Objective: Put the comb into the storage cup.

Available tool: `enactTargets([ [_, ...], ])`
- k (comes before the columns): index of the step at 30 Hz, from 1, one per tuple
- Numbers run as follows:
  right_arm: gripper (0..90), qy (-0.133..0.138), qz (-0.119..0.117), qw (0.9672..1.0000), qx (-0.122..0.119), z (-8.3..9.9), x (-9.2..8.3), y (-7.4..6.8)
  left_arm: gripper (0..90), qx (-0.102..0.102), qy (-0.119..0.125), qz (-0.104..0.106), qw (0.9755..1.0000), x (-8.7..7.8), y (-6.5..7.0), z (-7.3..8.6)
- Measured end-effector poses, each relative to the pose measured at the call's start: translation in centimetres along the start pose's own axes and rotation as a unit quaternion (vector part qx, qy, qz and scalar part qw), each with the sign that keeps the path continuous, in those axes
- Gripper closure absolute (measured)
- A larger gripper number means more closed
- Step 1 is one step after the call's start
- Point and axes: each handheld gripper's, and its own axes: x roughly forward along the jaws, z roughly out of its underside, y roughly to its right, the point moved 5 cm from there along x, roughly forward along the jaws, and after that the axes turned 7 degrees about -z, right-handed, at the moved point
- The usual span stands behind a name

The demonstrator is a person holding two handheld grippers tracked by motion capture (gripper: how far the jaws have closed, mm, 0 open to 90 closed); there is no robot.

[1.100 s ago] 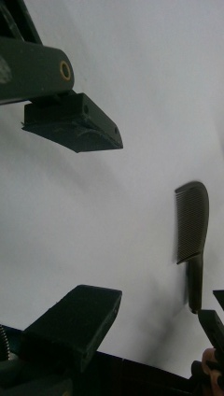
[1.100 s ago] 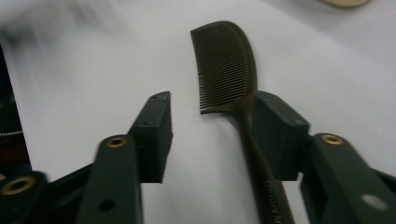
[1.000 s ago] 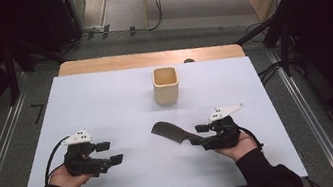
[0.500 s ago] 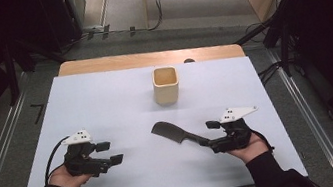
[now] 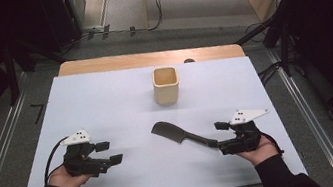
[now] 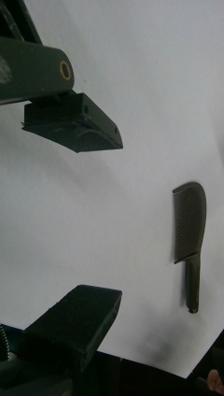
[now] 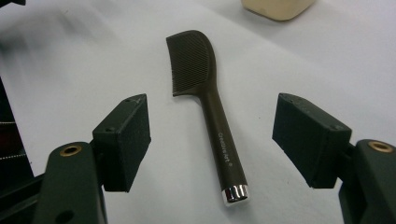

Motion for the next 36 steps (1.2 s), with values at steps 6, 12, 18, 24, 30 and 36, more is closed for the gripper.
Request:
enactTargets([
  [6,25.8,0.001,0.0,1.0,0.007,0.4,0.0,0.3,23.4,-0.003,-0.001,0.001,1.0,0.1,-0.1,0.0],
  [12,25.8,0.0,-0.004,1.0,0.007,0.4,0.3,0.3,23.4,-0.004,-0.002,0.002,1.0,0.2,-0.2,0.1],
  [18,25.8,0.005,-0.004,1.0,0.007,0.0,0.4,0.5,23.4,-0.003,-0.004,0.004,1.0,0.2,-0.1,0.1],
  [24,25.8,0.01,-0.001,0.9999,0.008,-0.5,0.7,0.8,23.4,-0.001,-0.004,0.004,1.0,0.3,-0.1,0.1],
  [30,25.8,0.008,0.004,1.0,0.005,-0.8,1.3,1.4,23.4,-0.001,-0.004,0.005,1.0,0.2,-0.1,0.0],
  [36,25.8,0.009,0.0,0.9999,0.006,-1.0,1.9,1.7,23.4,0.0,-0.003,0.005,1.0,0.2,-0.1,0.0],
])
